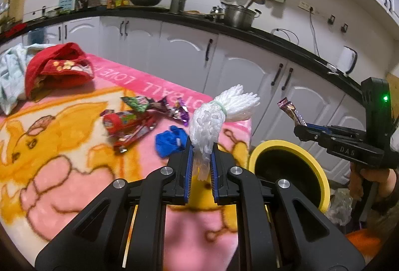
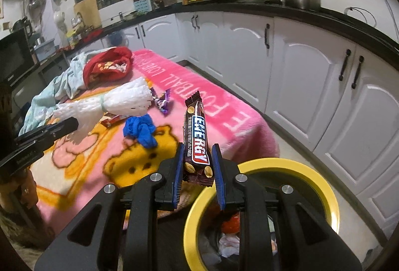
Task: Collect trash
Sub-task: 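Carry the strip and Energy bar over the yellow bin and open both grippers, then move both grippers back toward the blue glove and candy wrappers, then grasp a red candy wrapper with the left gripper while the right grasps the blue glove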
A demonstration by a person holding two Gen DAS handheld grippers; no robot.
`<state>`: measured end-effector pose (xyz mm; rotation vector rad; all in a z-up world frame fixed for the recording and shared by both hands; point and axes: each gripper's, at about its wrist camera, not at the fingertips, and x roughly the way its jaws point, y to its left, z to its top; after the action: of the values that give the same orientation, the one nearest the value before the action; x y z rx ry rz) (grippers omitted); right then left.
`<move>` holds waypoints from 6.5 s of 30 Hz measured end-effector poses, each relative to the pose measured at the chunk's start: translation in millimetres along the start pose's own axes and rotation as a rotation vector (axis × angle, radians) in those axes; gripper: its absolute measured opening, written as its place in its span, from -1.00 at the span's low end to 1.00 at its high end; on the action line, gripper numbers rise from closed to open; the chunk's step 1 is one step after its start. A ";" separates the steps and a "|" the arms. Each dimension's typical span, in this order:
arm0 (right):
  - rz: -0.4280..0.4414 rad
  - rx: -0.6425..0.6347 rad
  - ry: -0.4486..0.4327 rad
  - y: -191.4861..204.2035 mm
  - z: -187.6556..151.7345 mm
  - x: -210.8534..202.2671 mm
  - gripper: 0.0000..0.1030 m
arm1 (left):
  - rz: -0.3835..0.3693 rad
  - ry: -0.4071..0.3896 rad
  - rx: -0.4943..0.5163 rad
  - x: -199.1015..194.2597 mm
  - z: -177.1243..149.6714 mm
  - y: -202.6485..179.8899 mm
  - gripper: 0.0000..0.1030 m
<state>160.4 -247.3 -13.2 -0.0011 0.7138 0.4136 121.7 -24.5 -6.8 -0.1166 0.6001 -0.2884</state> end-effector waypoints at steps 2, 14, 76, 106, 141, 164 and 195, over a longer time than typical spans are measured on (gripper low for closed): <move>-0.009 0.015 -0.007 -6.9 -3.2 -6.5 -0.59 | -0.009 0.005 0.012 3.6 -0.1 -6.7 -0.86; -0.062 0.087 -0.032 -39.3 -18.2 -31.2 -0.59 | -0.063 0.036 0.083 24.5 -1.5 -46.1 -0.86; -0.175 0.274 0.117 -131.9 -101.6 -10.8 -0.54 | -0.152 0.298 0.257 128.3 -58.8 -141.8 -0.82; -0.205 0.207 0.011 -107.5 -76.8 -38.4 0.33 | -0.066 0.183 0.132 91.0 -31.2 -100.9 0.79; -0.057 -0.096 -0.032 13.4 -23.9 -22.1 0.41 | 0.110 -0.026 -0.028 12.3 2.1 -6.1 0.79; 0.056 -0.225 0.006 85.8 6.2 41.1 0.42 | 0.226 -0.063 -0.154 -14.0 9.9 82.4 0.79; 0.097 -0.239 0.158 103.8 24.1 165.9 0.40 | 0.111 0.128 -0.369 92.1 46.1 199.9 0.36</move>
<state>250.0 -87.5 -86.1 -0.2271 0.8183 0.5946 267.2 139.6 -56.9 -0.4211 0.7799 -0.0750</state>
